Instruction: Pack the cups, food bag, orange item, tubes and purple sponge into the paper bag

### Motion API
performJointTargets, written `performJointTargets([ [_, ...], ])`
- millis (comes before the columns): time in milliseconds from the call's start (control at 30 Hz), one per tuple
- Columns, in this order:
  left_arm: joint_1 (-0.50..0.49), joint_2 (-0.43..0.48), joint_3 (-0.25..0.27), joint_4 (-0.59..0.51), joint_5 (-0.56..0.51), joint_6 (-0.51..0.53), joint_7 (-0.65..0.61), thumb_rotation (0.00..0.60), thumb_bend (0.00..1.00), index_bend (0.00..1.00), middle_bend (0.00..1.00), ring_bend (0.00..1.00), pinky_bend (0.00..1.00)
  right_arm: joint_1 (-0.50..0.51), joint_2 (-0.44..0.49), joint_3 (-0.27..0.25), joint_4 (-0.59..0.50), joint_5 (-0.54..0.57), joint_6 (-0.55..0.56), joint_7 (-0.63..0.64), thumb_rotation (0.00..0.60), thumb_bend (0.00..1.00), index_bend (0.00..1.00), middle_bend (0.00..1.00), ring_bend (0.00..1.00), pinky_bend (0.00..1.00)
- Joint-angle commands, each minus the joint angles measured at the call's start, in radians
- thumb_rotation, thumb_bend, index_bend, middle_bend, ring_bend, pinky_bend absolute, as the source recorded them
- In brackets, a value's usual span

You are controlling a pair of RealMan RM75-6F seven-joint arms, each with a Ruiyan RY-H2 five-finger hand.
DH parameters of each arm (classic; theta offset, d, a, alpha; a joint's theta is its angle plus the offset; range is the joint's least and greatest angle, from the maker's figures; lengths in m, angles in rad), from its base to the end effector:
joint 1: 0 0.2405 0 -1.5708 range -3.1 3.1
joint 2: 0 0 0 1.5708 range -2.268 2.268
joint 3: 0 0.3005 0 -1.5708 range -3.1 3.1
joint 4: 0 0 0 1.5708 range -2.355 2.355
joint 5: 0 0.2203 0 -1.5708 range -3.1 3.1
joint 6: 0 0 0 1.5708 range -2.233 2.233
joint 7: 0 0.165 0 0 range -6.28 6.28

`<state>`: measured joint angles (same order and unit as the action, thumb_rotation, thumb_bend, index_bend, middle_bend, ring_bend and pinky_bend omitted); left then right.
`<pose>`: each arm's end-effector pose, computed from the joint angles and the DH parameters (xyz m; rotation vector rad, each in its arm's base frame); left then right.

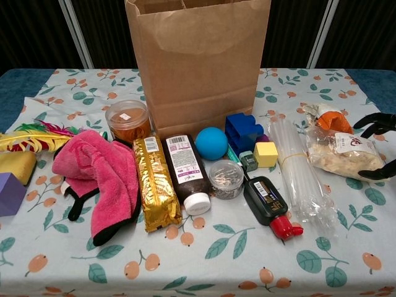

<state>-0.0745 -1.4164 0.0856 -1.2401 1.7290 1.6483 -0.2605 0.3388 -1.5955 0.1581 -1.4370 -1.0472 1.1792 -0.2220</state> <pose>-0.3610 0.1717 0.0781 -1.5275 -0.9674 -1.1904 -0.3270 -0.2987 -0.0160 1.3274 -1.2819 0.8092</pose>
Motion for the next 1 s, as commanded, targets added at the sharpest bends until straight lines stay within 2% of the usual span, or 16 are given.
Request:
performJointTargets([
  [33,0.0,0.0,0.001,0.001,0.0,-0.001,0.001,0.6,0.0,0.09,0.07,0.03,0.07,0.002,-0.01,0.002,0.008,0.011,0.0,-0.019,0.6,0.14,0.26,0.32,0.21,0.1],
  [233,0.002,-0.004,0.007,0.005,0.009,0.0,0.011,0.6,0.0,0.09,0.07,0.03,0.07,0.0,-0.016,0.006,0.01,0.024,0.0,-0.039,0.6,0.21,0.42,0.43,0.32,0.17],
  [333,0.003,-0.003,0.004,0.002,0.007,0.004,0.013,0.6,0.0,0.09,0.07,0.03,0.07,-0.008,-0.007,0.004,-0.005,-0.002,0.022,-0.028,0.6,0.23,0.44,0.45,0.34,0.19],
  [433,0.004,-0.001,0.003,-0.003,0.005,0.004,0.011,0.6,0.0,0.09,0.07,0.03,0.07,-0.025,0.026,0.003,-0.057,-0.049,0.066,-0.007,0.6,0.24,0.45,0.45,0.34,0.19],
  [600,0.002,-0.001,0.004,-0.008,0.01,0.005,0.01,0.6,0.0,0.09,0.07,0.03,0.07,-0.059,0.143,0.021,-0.227,-0.139,0.165,0.016,0.6,0.24,0.45,0.45,0.34,0.19],
  [800,0.001,-0.004,0.005,-0.006,0.009,0.0,0.002,0.6,0.0,0.09,0.07,0.03,0.07,-0.06,0.3,0.104,-0.456,-0.239,0.27,-0.023,0.6,0.24,0.45,0.45,0.34,0.2],
  [933,0.0,-0.004,0.006,-0.004,0.012,0.0,-0.001,0.6,0.0,0.09,0.07,0.03,0.07,0.011,0.365,0.205,-0.579,-0.223,0.255,-0.139,0.6,0.24,0.45,0.45,0.34,0.21],
  [1000,0.001,-0.004,0.007,-0.003,0.012,0.001,0.001,0.6,0.0,0.09,0.07,0.03,0.07,0.061,0.365,0.251,-0.597,-0.213,0.245,-0.211,0.6,0.24,0.45,0.45,0.34,0.22],
])
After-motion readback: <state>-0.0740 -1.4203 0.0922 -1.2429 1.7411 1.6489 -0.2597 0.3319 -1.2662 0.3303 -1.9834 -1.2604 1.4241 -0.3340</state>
